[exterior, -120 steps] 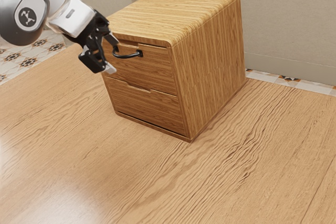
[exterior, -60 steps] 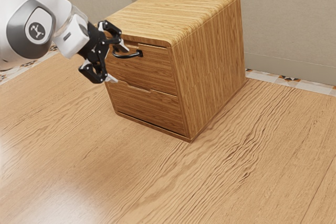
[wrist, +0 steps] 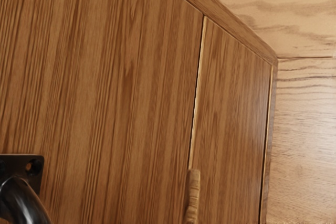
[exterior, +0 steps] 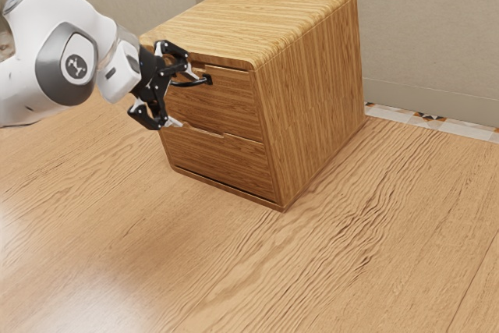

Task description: Pull the drawer handle with one arm to open the drawer

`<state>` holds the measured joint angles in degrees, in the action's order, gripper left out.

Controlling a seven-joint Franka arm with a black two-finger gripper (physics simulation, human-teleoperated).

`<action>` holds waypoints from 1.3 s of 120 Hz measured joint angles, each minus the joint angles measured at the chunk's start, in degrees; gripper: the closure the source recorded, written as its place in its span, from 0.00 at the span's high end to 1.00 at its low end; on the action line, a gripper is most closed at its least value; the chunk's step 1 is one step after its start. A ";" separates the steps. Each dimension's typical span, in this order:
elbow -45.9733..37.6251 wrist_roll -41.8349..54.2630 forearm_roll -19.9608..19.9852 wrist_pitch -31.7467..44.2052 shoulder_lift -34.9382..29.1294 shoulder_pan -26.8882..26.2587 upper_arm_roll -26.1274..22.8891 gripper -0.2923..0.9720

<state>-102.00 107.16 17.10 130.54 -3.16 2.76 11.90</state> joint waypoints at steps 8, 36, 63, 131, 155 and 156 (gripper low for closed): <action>-1.32 0.73 0.04 0.11 -0.83 0.27 -0.20 0.78; -4.50 2.70 0.03 0.28 -3.38 0.73 -0.37 0.74; -7.41 3.93 0.14 0.24 -6.83 1.22 -0.27 0.65; -16.79 5.52 -0.73 0.37 -16.63 2.73 -0.22 0.75; -19.80 5.80 -1.02 0.33 -18.90 3.75 -0.15 0.77; -19.92 5.81 -1.03 0.33 -19.01 3.82 -0.15 0.77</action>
<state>-121.92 112.97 16.07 130.87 -22.18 6.58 11.76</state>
